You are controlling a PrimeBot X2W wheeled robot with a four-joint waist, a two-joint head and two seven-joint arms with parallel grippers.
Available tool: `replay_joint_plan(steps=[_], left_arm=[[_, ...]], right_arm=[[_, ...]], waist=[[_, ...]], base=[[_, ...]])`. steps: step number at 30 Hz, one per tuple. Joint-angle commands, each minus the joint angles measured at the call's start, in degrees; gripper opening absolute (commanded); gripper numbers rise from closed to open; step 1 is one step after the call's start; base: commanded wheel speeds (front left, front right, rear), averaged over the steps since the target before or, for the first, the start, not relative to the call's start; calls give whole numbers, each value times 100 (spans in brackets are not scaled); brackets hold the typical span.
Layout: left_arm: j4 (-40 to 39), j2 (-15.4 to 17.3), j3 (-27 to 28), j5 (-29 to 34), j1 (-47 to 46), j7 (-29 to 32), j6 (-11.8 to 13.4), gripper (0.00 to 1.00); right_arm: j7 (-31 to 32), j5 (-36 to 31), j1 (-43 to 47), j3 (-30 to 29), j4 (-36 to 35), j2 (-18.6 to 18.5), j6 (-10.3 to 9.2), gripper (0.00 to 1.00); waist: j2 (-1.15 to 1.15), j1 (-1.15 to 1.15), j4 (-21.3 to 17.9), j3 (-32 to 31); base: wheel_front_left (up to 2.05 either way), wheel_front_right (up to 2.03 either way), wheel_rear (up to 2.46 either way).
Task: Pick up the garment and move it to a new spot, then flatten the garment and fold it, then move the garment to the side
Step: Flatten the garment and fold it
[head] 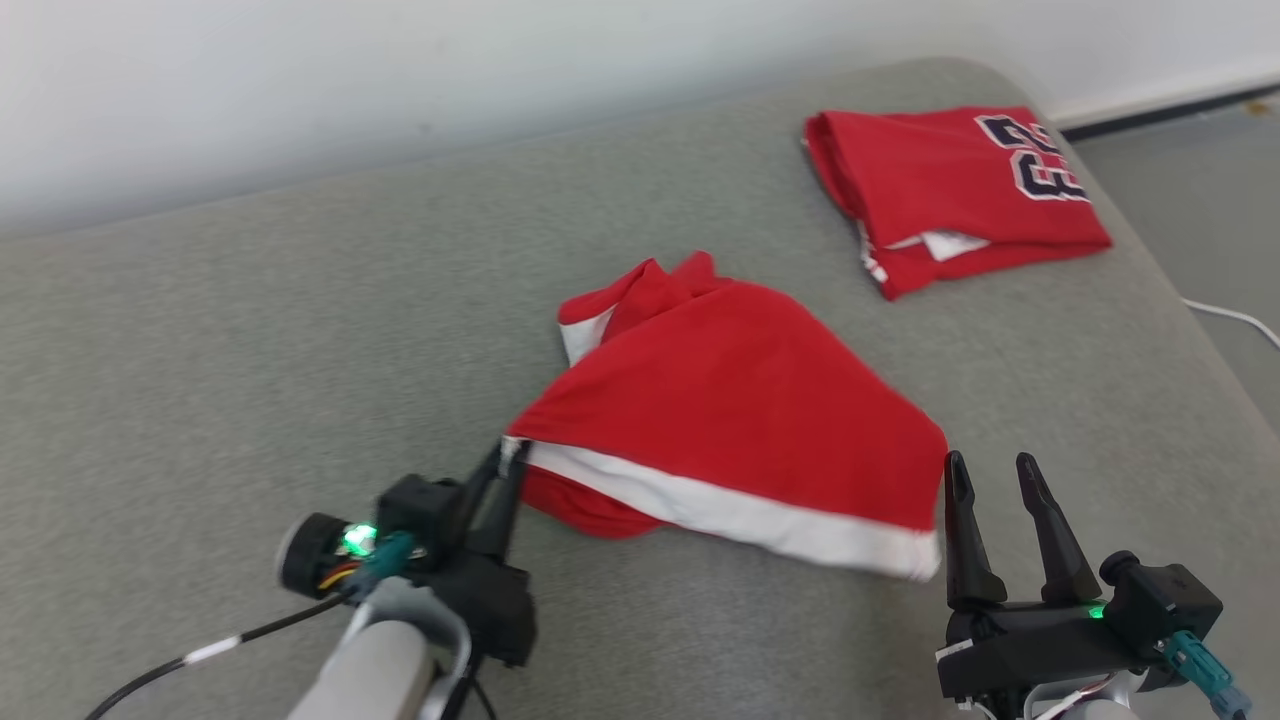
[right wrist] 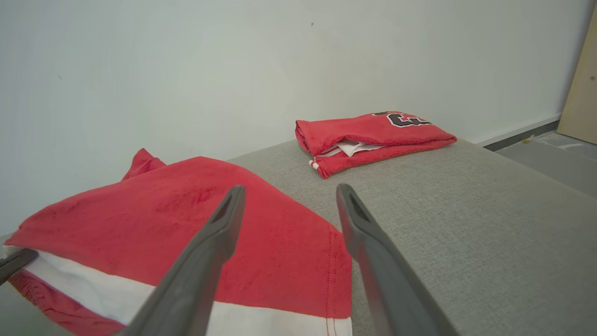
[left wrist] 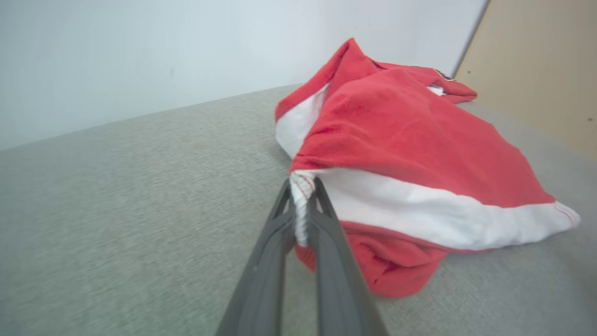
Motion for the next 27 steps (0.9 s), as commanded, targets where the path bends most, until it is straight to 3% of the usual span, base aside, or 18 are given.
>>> replay_joint_plan(steps=[1, 9, 14, 21, 26, 27], left_arm=[[-178, 132, 96, -19, 159, -31, 78, 0], [-1280, 870, 606, -122, 945, -27, 493, 0], [-1875, 1114, 750, -261, 1657, 91, 750, 0], [-1997, 1088, 795, -514, 2459, 115, 887, 0], [-1770, 886, 766, -680, 2724, 59, 786, 0], [-1728, 860, 765, -661, 2729, 35, 795, 38]], right_arm=[[-26, -49, 61, 17, -1, -21, -16, 100], [-25, -61, 154, 43, 31, -78, -16, 100], [-25, -37, 196, 50, 64, -131, -16, 100], [-26, -9, 210, 60, 114, -181, -16, 100], [-26, 6, 214, 72, 172, -226, -16, 100], [-26, 7, 222, 76, 183, -236, -16, 100]], waist=[[0, 0, 364, -190], [0, 0, 857, -363], [0, 0, 1026, -412], [0, 0, 1117, -456], [0, 0, 1186, -532], [0, 0, 1200, -552]], base=[[0, 0, 0], [0, 0, 0], [0, 0, 0], [0, 0, 0], [0, 0, 0], [0, 0, 0]])
